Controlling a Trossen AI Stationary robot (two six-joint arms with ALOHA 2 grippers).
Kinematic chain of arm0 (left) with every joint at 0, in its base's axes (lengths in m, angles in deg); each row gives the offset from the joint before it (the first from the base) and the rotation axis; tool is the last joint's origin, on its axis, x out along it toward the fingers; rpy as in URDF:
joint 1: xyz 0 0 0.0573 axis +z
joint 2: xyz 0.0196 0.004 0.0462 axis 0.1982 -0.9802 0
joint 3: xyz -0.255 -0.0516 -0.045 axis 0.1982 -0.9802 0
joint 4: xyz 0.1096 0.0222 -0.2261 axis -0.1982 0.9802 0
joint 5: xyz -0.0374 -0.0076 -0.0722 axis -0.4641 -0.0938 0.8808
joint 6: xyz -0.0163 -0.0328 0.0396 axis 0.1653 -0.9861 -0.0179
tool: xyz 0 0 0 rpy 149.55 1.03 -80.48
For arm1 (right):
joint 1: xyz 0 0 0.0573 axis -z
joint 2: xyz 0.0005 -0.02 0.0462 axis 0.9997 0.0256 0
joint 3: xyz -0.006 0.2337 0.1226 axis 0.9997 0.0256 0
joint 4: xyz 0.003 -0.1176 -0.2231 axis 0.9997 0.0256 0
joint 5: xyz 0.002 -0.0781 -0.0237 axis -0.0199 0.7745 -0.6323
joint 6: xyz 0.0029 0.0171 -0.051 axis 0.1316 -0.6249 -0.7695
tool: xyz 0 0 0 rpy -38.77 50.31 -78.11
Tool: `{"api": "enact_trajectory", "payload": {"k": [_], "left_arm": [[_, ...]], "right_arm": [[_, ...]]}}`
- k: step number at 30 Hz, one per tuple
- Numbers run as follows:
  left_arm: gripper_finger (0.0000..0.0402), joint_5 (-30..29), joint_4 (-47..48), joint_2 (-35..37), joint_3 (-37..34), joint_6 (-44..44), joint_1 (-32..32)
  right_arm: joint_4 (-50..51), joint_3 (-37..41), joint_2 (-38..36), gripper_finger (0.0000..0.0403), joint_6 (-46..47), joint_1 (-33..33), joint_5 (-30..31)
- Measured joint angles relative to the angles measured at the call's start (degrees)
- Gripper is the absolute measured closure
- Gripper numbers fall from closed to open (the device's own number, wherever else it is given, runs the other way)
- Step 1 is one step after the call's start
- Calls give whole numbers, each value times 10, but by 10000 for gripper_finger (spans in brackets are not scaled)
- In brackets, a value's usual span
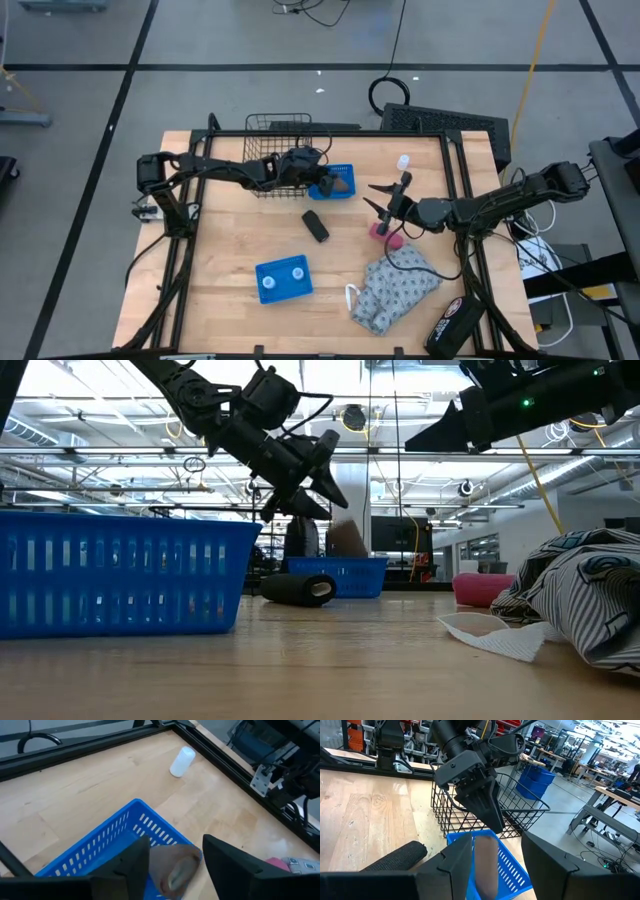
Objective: Pick & Place Medicine items
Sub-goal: Put the white medicine bottle into the bottom blue basket
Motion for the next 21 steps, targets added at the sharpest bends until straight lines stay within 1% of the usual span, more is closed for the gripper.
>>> {"api": "enact_trajectory", "payload": {"k": [3,11,13,19,21], "left_arm": [[201,9,0,3,0,1,-1],[199,14,-7,24,-3,4,-9],[199,13,2,35,-3,4,-11],[199,12,-20,66,-2,21,-22],[199,12,-14,86,-2,20,-24]], "right_arm": [[0,0,0,239,0,0,0],[5,0,0,242,3,0,0],[7,0,0,242,3,0,0],[8,0,0,242,4,0,0],[7,0,0,243,4,0,0]]}}
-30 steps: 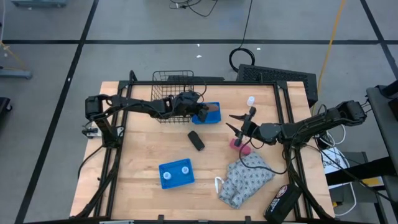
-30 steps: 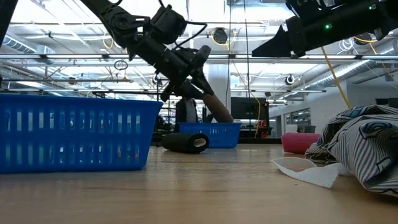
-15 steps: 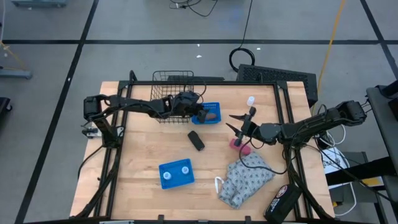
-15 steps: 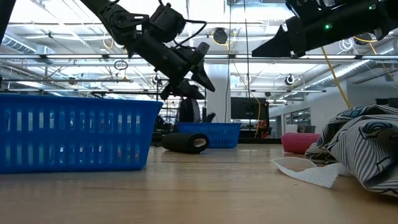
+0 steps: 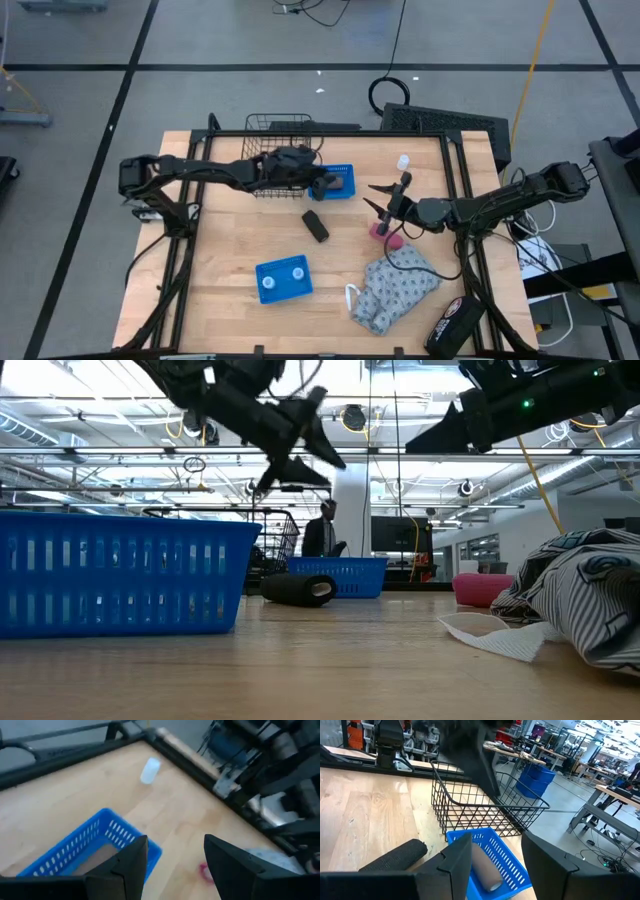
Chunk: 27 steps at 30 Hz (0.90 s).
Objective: Pick & Place Medicine items
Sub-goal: Put the white medicine bottle into the bottom blue basket
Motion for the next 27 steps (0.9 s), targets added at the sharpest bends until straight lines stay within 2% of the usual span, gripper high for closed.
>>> {"api": "enact_trajectory", "payload": {"k": [6,11,14,17,21,23,27], "left_arm": [[199,7,0,57,1,23,-7],[199,21,63,129,-1,65,-30],[199,-20,86,173,-5,94,-56],[199,-91,108,214,-14,132,-91],[199,-180,93,264,-62,164,-131],[199,-199,64,286,-101,167,-143],[199,-202,-1,329,-197,158,-151]], "right_arm": [[2,0,0,241,0,0,0],[7,0,0,244,-3,0,1],[10,0,0,245,-4,0,1],[10,0,0,242,-4,0,1],[12,0,0,242,-16,0,2],[17,0,0,244,-20,0,2],[18,0,0,247,-20,0,2]]}}
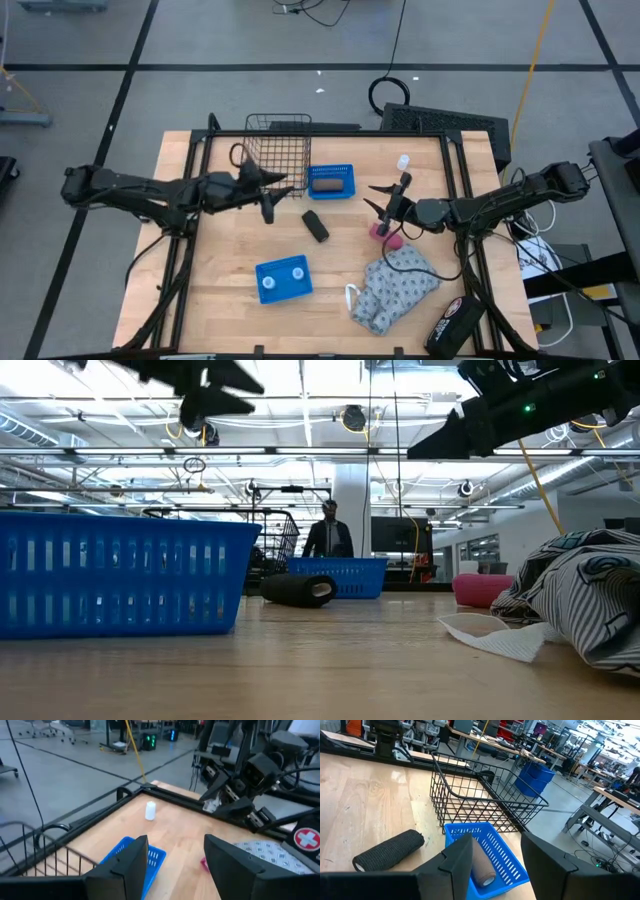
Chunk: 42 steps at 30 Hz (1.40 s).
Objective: Pick & Place Medicine items
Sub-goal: Put the white medicine bottle into the bottom blue basket
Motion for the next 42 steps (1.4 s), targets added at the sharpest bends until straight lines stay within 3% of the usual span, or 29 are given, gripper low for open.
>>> {"api": "enact_trajectory", "payload": {"k": [8,13,42], "left_arm": [[199,-6,-180,79,-178,-31,1],[199,-8,-246,99,-233,-57,1],[199,-14,-249,89,-236,-51,1]], "right_arm": [[0,0,0,247,0,0,0],[0,0,0,248,3,0,0],[2,0,0,248,29,0,0]]}}
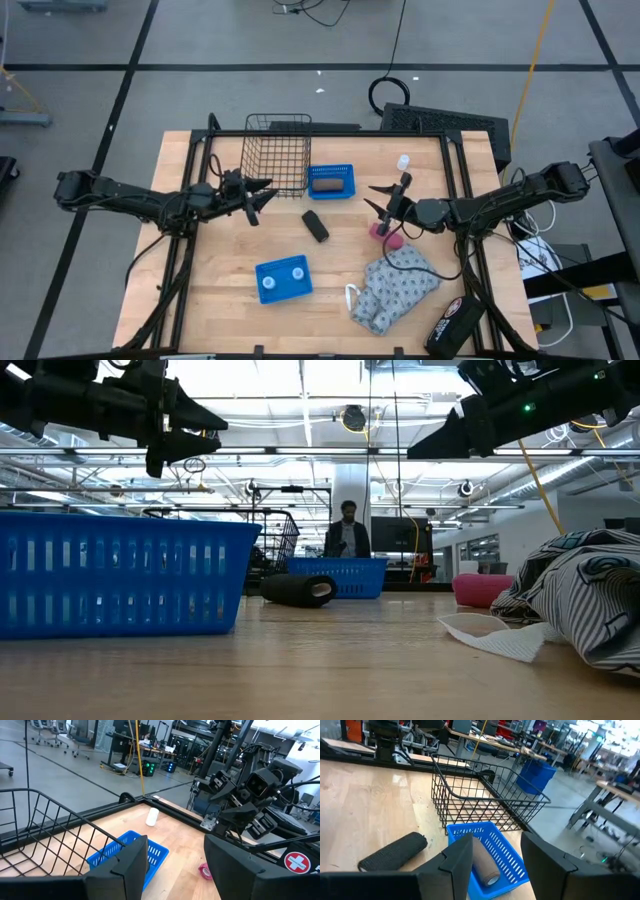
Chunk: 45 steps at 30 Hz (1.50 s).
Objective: Pick & Place Medicine items
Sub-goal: Put the white medicine bottle into the bottom blue basket
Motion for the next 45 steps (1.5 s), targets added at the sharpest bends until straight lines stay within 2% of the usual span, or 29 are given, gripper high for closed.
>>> {"api": "enact_trajectory", "payload": {"k": [3,5,9,14,20,25,31,35,39,45], "left_arm": [[199,0,0,0,0,0,0],[199,0,0,0,0,0,0],[199,0,1,0,0,0,0],[199,0,24,0,0,8,0],[199,0,36,0,0,41,1],[199,0,35,0,0,72,1],[199,0,35,0,0,121,1],[199,0,35,0,0,131,1],[199,0,35,0,0,134,6],[199,0,35,0,0,131,22]], "right_arm": [[21,0,0,248,38,7,4],[52,0,0,248,80,19,29],[191,0,-7,239,164,51,82],[333,0,-15,189,303,107,90],[404,0,-15,126,359,176,71],[352,37,-15,116,376,229,24],[206,128,-15,124,358,272,8],[125,169,-14,125,326,291,-44],[116,173,3,125,317,303,-45],[52,173,65,125,318,342,-46]]}}
